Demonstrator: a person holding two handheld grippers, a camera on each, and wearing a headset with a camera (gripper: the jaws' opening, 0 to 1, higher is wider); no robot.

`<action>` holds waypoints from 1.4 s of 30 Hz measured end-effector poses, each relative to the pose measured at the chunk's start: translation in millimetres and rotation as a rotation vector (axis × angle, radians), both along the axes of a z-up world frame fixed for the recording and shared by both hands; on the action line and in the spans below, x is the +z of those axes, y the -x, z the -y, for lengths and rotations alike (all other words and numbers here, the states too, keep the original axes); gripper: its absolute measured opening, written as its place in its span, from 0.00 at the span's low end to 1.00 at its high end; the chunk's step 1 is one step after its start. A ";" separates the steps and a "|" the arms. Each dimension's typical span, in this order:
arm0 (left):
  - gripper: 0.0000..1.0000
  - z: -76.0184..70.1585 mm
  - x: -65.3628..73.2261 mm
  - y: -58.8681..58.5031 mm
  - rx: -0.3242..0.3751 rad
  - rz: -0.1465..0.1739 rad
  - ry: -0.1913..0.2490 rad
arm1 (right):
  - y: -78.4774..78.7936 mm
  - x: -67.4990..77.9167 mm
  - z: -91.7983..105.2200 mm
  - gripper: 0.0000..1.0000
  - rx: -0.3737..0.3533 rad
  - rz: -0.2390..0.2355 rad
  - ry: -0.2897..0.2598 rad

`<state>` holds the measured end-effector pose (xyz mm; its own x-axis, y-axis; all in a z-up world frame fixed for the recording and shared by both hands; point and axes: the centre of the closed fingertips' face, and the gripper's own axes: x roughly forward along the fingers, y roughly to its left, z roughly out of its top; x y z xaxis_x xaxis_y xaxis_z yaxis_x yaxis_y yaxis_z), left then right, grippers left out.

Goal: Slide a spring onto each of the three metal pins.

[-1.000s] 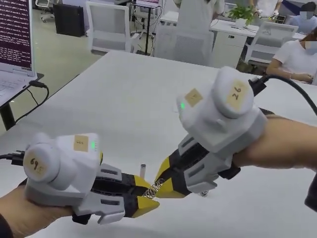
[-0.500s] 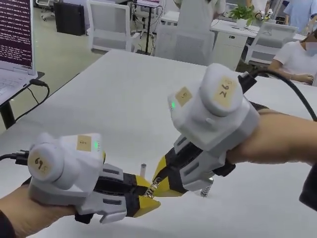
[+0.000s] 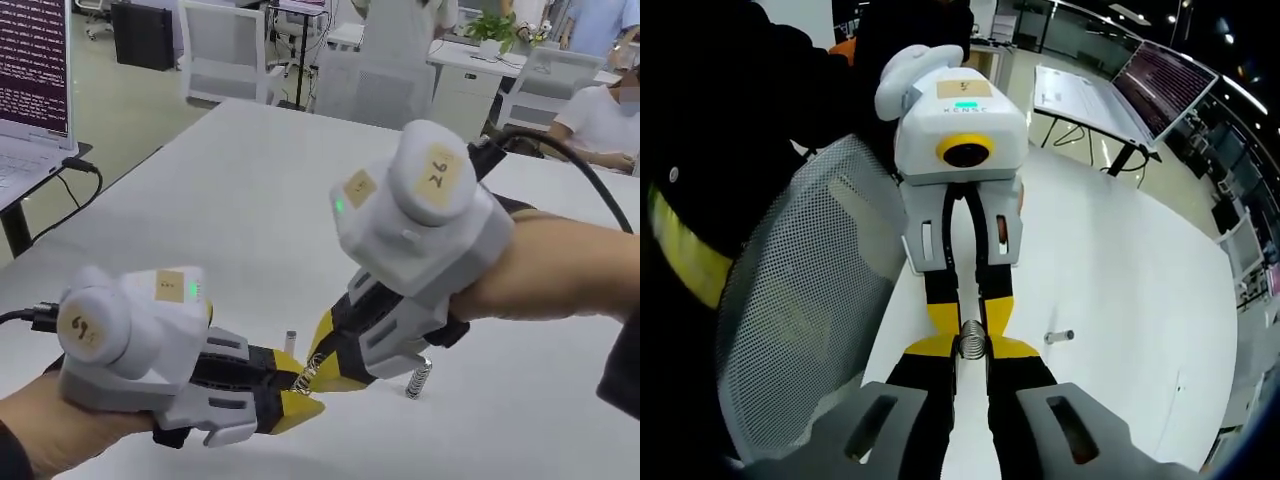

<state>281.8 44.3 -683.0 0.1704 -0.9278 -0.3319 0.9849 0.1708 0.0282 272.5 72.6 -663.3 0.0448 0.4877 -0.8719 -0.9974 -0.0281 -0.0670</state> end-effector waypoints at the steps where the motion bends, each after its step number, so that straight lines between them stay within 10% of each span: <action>1: 0.04 -0.2 -0.2 -0.5 0.001 0.000 0.000 | -0.1 -0.1 0.0 0.08 0.002 0.000 0.002; 42: 0.28 -35.6 -2.2 -15.4 0.152 -0.040 0.042 | -12.4 3.2 0.3 0.08 -0.016 0.015 0.020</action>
<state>297.2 79.9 -685.2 0.2975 -0.9054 -0.3030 0.9477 0.3184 -0.0212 284.9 72.3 -660.1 0.0659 0.4693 -0.8806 -0.9966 -0.0133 -0.0816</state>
